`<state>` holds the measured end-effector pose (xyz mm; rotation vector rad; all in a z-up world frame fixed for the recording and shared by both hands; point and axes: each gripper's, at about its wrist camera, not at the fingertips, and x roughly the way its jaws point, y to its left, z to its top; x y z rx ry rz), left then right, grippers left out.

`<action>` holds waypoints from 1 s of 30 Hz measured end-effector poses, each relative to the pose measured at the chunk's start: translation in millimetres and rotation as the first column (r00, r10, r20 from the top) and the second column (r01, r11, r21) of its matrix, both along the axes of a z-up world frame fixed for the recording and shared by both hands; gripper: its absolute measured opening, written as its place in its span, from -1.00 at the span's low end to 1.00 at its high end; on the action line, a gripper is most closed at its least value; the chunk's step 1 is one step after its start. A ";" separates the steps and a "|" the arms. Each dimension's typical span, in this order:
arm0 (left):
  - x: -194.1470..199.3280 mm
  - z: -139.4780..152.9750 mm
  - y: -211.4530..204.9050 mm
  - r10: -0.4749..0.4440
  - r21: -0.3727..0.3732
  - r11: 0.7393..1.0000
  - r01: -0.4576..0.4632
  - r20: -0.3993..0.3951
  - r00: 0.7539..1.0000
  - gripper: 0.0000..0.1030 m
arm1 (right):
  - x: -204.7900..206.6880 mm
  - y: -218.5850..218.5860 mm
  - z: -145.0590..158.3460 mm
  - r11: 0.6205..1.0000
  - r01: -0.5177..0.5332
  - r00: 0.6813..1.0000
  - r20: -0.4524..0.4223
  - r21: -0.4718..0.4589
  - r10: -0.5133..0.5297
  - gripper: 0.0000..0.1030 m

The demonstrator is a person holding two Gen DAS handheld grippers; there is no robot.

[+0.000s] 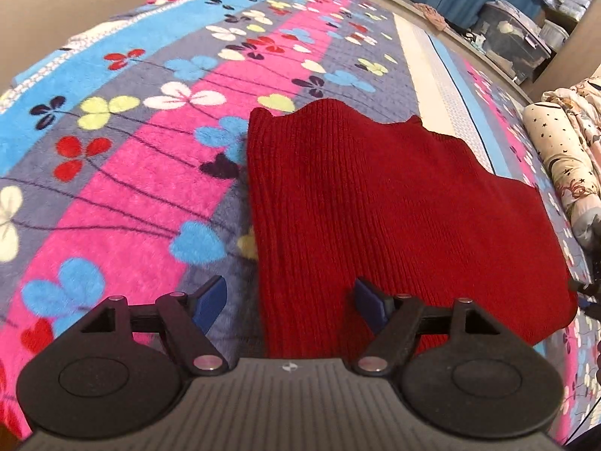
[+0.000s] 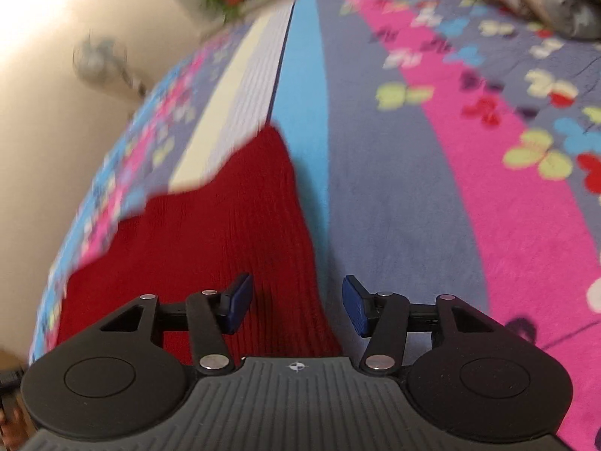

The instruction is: Fold small clothes

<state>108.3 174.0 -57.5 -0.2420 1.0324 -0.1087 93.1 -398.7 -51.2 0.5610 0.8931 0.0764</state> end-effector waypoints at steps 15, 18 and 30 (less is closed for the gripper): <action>-75.4 34.3 -25.6 0.037 0.100 0.993 -0.057 0.193 0.980 0.55 | -28.7 -7.8 -3.2 0.999 -0.018 0.999 -0.050 -0.038 0.016 -0.80; -85.7 30.3 -33.0 0.089 0.069 0.992 -0.101 0.169 0.982 0.56 | -27.6 2.1 -11.9 0.994 -0.074 0.995 -0.073 -0.081 0.068 -0.78; -98.7 4.0 -53.8 0.350 0.059 0.932 -0.357 0.109 0.931 0.67 | -51.5 -17.9 18.8 0.974 0.061 0.998 0.036 -0.216 -0.055 -0.16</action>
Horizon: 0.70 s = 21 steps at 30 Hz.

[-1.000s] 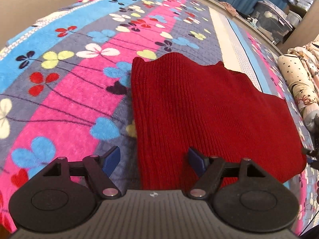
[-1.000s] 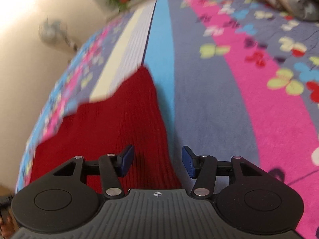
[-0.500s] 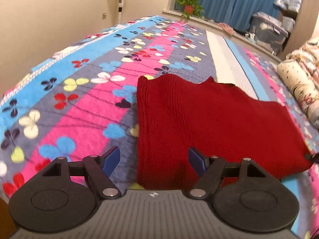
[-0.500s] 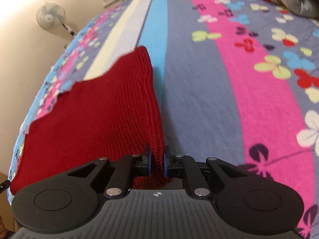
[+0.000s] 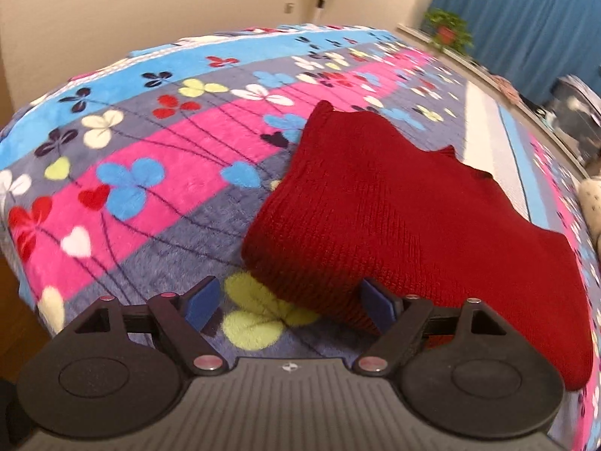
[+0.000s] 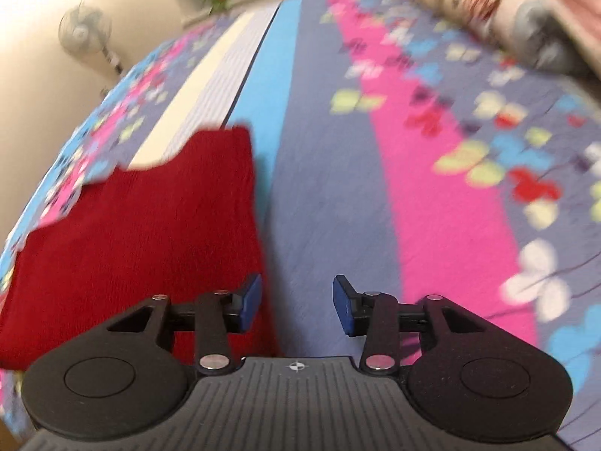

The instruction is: Fold small clothes

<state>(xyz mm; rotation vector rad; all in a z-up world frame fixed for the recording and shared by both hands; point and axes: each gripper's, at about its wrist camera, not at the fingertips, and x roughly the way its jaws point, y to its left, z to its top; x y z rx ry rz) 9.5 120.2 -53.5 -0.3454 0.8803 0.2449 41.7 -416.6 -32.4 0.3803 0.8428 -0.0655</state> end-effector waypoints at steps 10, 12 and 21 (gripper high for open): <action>29.2 -34.0 -4.0 0.114 -0.248 0.960 -0.128 -0.070 0.991 0.71 | -20.4 -26.1 23.3 0.996 0.033 0.992 0.123 -0.082 -0.023 -0.16; 34.7 -33.9 -7.3 0.126 -0.238 0.962 -0.135 -0.050 0.991 0.72 | -23.9 -31.1 24.3 0.996 0.038 0.991 0.134 -0.081 -0.027 -0.16; 48.2 -23.7 -19.5 0.178 -0.098 0.979 -0.180 -0.025 0.984 -0.10 | -33.1 -51.2 30.6 0.993 0.077 0.985 0.164 -0.091 -0.061 -0.16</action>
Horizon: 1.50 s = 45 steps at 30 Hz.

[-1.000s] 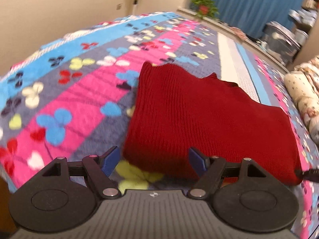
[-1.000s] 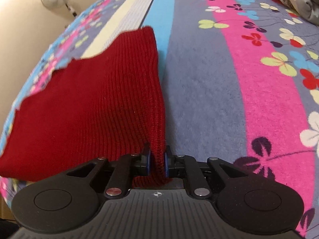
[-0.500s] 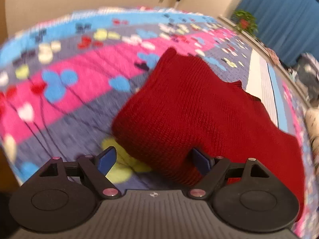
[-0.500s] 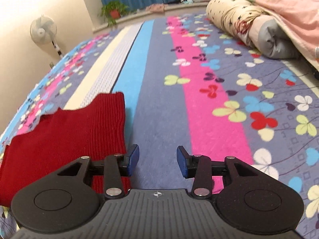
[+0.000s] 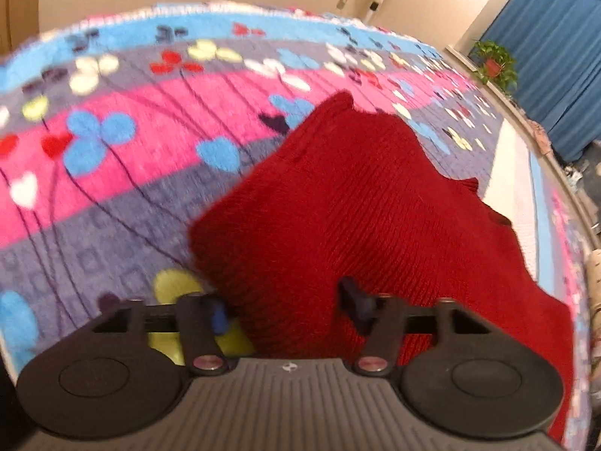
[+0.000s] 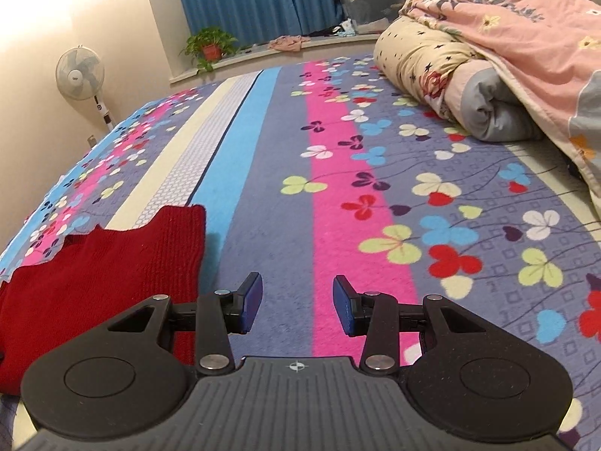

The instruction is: Fold small clothes

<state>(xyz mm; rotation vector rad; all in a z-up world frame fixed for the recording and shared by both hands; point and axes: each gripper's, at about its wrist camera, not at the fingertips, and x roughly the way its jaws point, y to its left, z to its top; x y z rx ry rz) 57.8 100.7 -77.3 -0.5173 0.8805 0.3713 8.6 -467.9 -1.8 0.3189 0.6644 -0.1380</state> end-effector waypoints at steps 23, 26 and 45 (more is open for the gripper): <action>-76.5 17.2 -326.3 -0.988 0.603 0.030 0.797 -0.102 0.114 0.46 | 6.8 15.9 18.2 0.990 -0.096 0.983 0.168 0.105 0.077 -0.13; -80.3 40.9 -296.4 -0.989 0.598 0.088 0.796 -0.042 0.141 0.46 | 16.8 29.2 9.2 0.969 -0.179 0.978 0.135 0.171 0.156 -0.06; -7.2 65.7 -25.1 -0.731 0.515 0.572 0.638 -0.032 0.682 0.29 | 38.8 124.7 -18.7 0.923 -0.357 0.932 -0.011 0.142 0.362 -0.60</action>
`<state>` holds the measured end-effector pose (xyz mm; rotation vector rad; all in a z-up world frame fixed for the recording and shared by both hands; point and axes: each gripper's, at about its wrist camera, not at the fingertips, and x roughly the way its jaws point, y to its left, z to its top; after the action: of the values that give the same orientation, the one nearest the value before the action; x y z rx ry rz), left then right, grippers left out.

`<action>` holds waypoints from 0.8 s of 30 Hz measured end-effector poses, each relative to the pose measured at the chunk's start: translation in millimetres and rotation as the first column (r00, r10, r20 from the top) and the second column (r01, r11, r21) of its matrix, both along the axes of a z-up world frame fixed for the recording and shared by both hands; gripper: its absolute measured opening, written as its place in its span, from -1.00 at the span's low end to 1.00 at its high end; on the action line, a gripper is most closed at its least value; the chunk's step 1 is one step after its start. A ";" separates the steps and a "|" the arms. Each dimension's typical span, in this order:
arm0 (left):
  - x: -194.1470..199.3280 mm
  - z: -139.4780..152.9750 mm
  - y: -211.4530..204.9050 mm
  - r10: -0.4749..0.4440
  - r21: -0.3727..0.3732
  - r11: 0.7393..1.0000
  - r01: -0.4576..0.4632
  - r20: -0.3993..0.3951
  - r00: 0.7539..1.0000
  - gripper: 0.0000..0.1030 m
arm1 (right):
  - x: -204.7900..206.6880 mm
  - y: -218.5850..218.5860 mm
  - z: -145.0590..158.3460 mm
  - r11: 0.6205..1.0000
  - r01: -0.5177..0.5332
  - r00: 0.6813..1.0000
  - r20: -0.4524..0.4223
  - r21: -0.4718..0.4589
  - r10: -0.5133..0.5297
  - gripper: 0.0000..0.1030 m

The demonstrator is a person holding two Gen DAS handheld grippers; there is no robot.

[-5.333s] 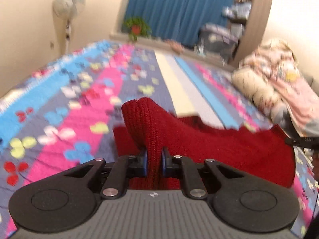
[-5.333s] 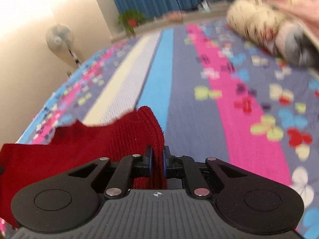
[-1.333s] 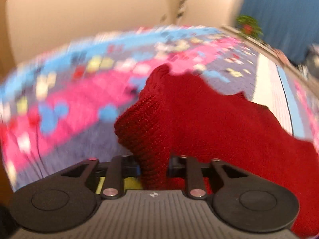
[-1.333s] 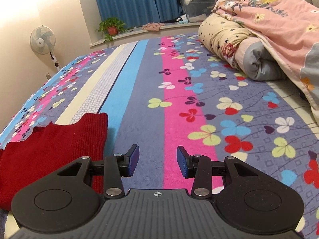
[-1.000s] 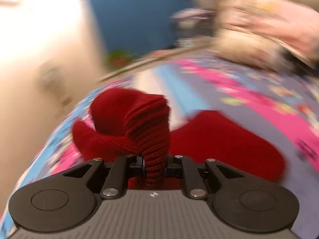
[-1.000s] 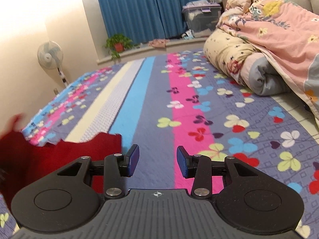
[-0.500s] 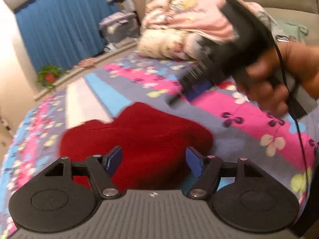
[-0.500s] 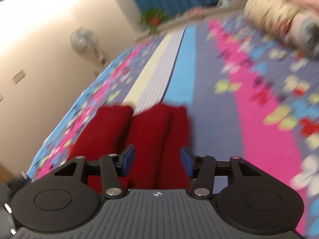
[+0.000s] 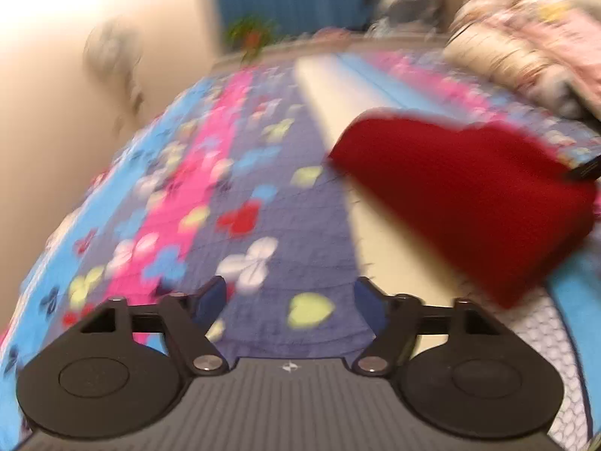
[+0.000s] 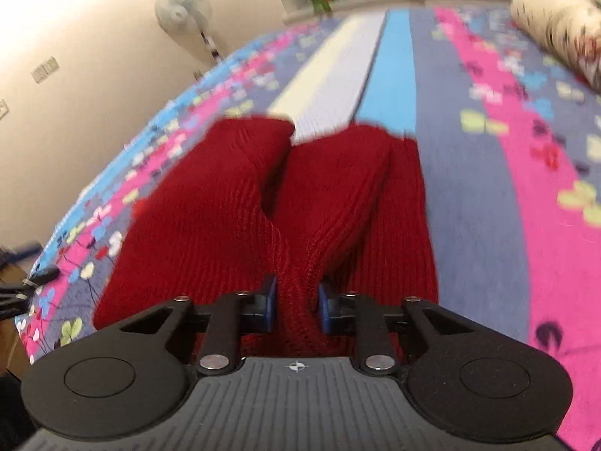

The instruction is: Fold small clothes

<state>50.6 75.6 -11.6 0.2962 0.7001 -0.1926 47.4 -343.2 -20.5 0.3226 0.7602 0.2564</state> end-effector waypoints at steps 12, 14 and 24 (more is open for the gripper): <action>24.9 4.2 -13.8 -0.034 -0.145 0.989 0.037 0.023 0.999 0.59 | 3.5 -46.7 -23.9 0.994 0.071 0.981 -0.175 -0.077 -0.084 -0.21; 37.8 -7.4 -25.8 -0.054 -0.191 0.980 0.051 -0.013 0.998 0.64 | -1.7 -54.9 -10.3 0.993 0.107 0.987 -0.113 -0.057 -0.113 0.36; 92.6 -27.4 -62.1 -0.084 -0.416 0.909 0.015 -0.149 0.985 0.94 | 28.1 -70.6 -41.7 0.983 0.171 0.976 -0.150 0.068 -0.159 0.70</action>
<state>143.1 13.5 -39.0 -0.1114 0.7955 -0.4117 75.5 -413.7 -62.1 0.4823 0.8616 0.1075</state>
